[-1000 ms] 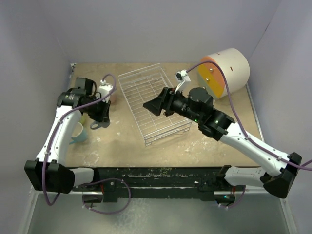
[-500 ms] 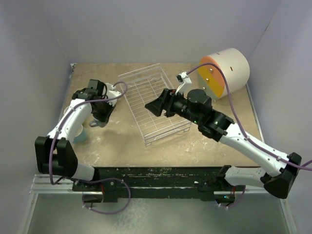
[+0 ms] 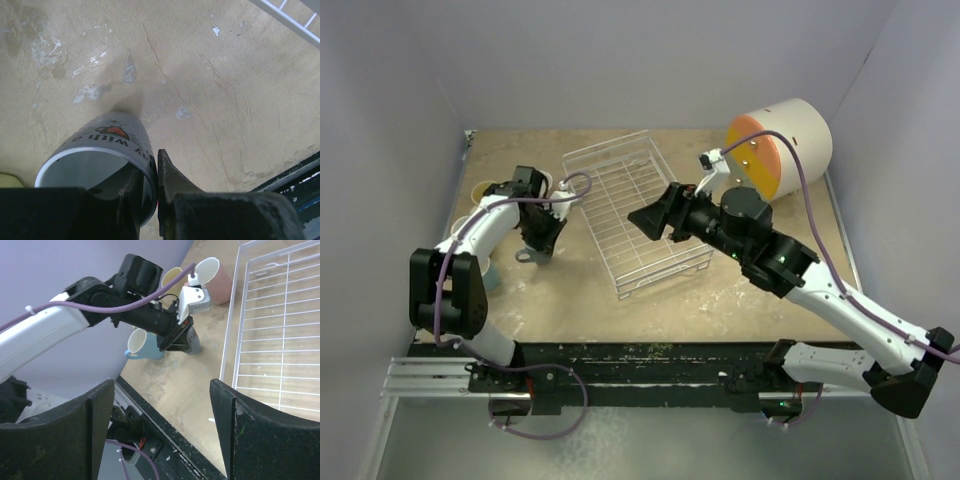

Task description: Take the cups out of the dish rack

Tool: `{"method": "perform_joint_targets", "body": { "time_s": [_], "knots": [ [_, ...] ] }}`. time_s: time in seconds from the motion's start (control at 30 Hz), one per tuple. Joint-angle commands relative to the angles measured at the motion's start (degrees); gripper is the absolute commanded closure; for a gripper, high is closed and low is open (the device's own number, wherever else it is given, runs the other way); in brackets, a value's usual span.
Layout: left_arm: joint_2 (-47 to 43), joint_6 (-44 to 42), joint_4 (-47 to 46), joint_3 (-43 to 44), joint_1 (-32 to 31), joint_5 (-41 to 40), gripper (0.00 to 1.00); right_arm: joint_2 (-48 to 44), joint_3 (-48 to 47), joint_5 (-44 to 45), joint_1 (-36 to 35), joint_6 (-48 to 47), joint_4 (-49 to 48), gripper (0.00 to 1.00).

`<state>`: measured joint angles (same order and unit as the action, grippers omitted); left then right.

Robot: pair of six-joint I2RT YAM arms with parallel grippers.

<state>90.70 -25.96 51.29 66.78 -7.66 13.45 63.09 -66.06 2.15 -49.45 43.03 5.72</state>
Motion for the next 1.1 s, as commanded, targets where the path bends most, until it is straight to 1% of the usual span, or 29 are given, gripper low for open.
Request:
{"method": "perform_joint_targets", "body": {
  "time_s": [0.0,0.13,0.27,0.3,0.33,0.4,0.43,0.47,0.5,0.53,0.6,0.63,0.83,0.9,1.0,1.07],
  "knots": [
    [2.15,-0.57,-3.56,2.56,1.11,2.65,1.00,-3.04,-0.09,1.78,-0.12,-1.01,0.60,0.21],
    [4.35,0.28,-5.49,2.80,2.67,3.67,1.00,-3.82,-0.07,2.72,-0.12,-1.01,1.65,0.21],
    [5.37,1.15,-7.18,2.92,2.91,3.67,1.00,-4.07,0.87,3.12,-0.12,-1.01,1.50,0.20],
    [5.20,1.43,-7.51,2.89,2.91,3.61,0.95,-4.12,1.00,3.24,-0.12,-1.01,1.49,0.20],
    [4.88,1.77,-7.82,2.72,2.98,3.48,0.86,-4.16,1.03,3.29,-0.12,-0.96,1.61,0.20],
    [3.25,2.09,-8.86,1.88,3.00,2.93,0.57,-3.88,0.46,2.94,-0.12,-0.93,2.30,0.18],
    [2.24,2.08,-9.26,1.33,3.07,2.90,0.44,-3.80,0.07,2.80,-0.12,-0.96,2.76,0.09],
    [1.15,1.99,-9.43,0.99,3.13,2.90,0.28,-3.77,-0.28,2.73,-0.14,-0.97,3.02,0.05],
    [0.05,2.04,-9.33,0.85,3.17,2.75,0.19,-3.70,-0.68,2.48,-0.12,-1.01,3.18,0.00],
    [-0.92,2.05,-8.89,0.88,3.25,2.87,0.09,-3.68,-0.98,2.55,-0.14,-1.20,3.43,0.00],
    [-3.07,2.24,-8.07,1.12,3.35,2.98,0.05,-3.57,-1.64,3.27,-0.12,-1.80,4.16,0.00],
    [-4.16,2.42,-7.74,1.34,3.43,3.09,0.00,-3.40,-2.02,3.79,-0.13,-2.13,4.93,0.00],
    [-11.11,5.62,-4.90,4.82,4.62,4.79,0.01,-3.72,-3.88,9.11,-0.12,-3.42,11.28,0.00],
    [-14.19,6.88,-5.14,5.59,5.47,5.73,0.01,-4.58,-3.91,12.87,-0.08,-3.83,13.97,0.00],
    [-21.71,9.50,-10.53,3.05,8.12,9.09,0.01,-6.52,-3.53,19.15,-0.12,-3.67,17.56,0.00],
    [-28.42,12.53,-18.93,-3.08,10.07,10.69,0.01,-7.89,-3.33,24.95,-0.12,-1.77,21.28,0.00]
  ]
}}
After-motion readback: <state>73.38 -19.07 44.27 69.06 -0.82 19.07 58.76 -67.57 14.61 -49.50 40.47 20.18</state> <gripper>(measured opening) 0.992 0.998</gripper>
